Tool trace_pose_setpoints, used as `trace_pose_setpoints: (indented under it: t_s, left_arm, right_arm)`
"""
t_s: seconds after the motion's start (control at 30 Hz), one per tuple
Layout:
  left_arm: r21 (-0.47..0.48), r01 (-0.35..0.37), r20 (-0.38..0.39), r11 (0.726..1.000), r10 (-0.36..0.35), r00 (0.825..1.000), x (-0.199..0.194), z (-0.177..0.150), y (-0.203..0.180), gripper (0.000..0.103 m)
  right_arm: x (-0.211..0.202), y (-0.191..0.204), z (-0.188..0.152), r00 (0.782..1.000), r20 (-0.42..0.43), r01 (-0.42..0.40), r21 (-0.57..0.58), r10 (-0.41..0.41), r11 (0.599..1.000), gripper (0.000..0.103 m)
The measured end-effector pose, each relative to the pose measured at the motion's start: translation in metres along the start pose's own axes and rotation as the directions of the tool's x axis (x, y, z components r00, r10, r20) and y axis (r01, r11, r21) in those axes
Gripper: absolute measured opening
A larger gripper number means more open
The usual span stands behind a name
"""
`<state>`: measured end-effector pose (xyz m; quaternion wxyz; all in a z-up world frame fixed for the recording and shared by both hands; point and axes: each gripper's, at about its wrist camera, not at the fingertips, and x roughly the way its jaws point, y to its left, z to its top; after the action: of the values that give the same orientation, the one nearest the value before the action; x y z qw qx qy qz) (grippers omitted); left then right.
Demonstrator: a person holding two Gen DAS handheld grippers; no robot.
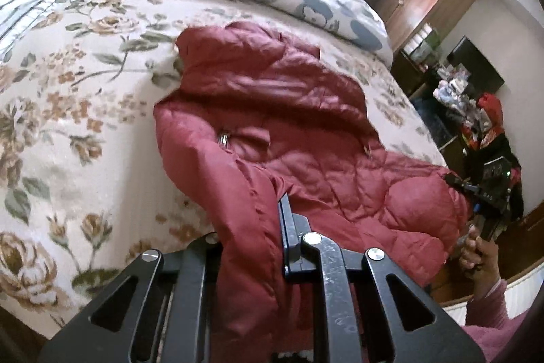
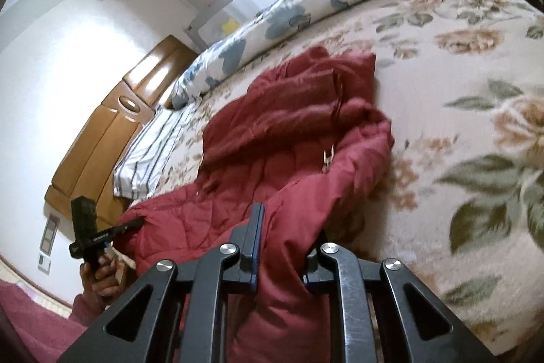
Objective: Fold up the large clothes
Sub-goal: 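Grasp the folded coat with both tools and lift it off the bed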
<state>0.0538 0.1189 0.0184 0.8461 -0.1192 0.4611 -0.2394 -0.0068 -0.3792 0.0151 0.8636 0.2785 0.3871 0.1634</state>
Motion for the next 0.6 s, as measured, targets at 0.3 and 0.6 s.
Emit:
trace_pose_setpoints:
  t_s: [0.3,0.6]
  left_arm:
    - [-0.047,0.007,0.069,0.999,-0.003,0.998,0.006,0.038,0.002,0.013]
    - [-0.053,-0.028,0.098,0.998,0.033,0.995,0.018,0.073,-0.002,0.013]
  right_arm:
    - [0.008,0.000,0.037,0.996,0.086,0.017,0.014,-0.018,1.000,0.016]
    - [0.027,0.002,0.072,0.987,0.128,0.099,0.006,-0.099,0.995,0.016]
